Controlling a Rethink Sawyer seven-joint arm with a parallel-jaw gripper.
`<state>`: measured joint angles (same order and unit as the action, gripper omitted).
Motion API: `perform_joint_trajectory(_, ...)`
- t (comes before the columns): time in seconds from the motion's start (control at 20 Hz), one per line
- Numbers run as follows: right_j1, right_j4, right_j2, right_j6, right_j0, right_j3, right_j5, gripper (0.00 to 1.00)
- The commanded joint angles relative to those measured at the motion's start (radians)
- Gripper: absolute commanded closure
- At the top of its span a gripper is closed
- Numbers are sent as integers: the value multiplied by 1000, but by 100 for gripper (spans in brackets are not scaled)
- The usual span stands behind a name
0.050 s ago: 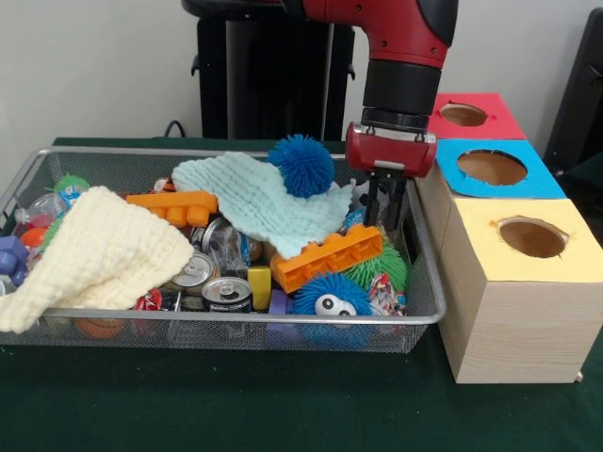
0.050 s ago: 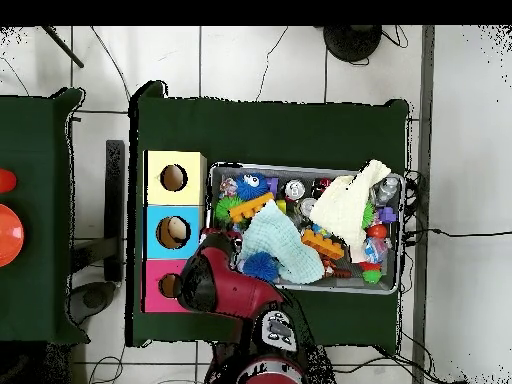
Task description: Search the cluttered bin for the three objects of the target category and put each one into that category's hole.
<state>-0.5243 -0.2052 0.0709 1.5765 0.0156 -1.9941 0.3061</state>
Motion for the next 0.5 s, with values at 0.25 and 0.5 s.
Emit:
perform_joint_trajectory(0.25,7,-33,24,116,-14,136,-186,100)
perform_joint_trajectory(0.5,-37,-33,54,122,-31,129,-244,100)
